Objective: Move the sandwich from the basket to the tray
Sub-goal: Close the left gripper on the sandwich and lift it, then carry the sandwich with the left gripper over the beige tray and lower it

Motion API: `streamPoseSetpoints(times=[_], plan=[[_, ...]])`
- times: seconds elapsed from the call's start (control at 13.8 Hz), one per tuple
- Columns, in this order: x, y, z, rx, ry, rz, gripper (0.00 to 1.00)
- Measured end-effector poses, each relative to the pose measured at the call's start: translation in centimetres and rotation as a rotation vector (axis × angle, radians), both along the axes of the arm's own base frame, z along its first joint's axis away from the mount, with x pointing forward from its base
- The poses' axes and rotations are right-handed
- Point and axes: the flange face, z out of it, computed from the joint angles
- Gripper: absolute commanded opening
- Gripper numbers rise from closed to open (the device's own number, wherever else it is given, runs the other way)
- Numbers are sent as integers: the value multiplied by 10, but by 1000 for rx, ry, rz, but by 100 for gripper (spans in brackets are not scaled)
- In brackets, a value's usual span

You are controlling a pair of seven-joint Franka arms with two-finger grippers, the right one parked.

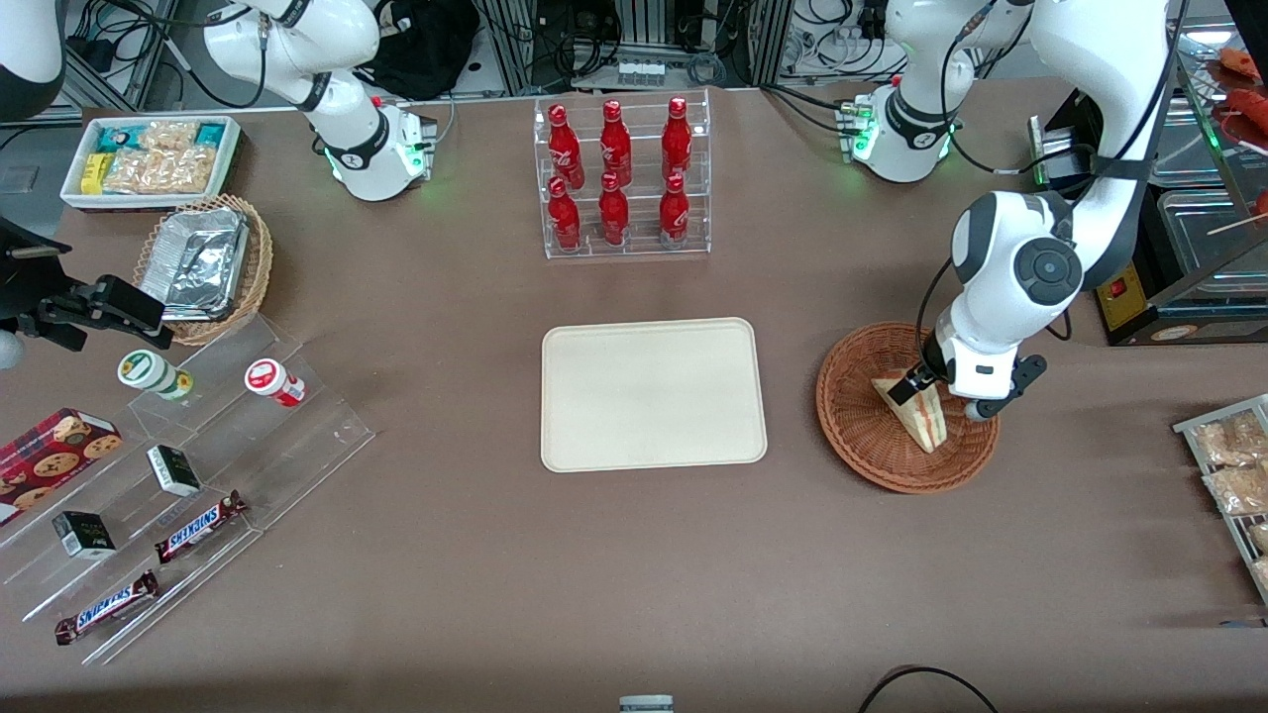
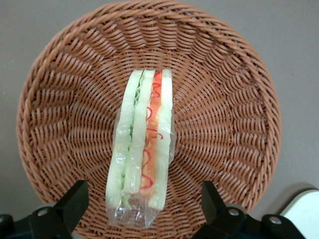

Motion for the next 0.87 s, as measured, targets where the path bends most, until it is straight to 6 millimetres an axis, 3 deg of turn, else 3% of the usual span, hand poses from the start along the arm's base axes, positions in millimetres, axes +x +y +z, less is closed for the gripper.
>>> streamPoseSetpoints(times=[0.15,0.36,0.44,0.65,0.87], plan=[[0,1,-12,-1,14,8,96],[-2,3,-29,-1,45,16,31],[-2,4,-32,-1,50,16,20],[-1,3,-30,-1,46,17,14],[5,1,-10,5,56,13,14]])
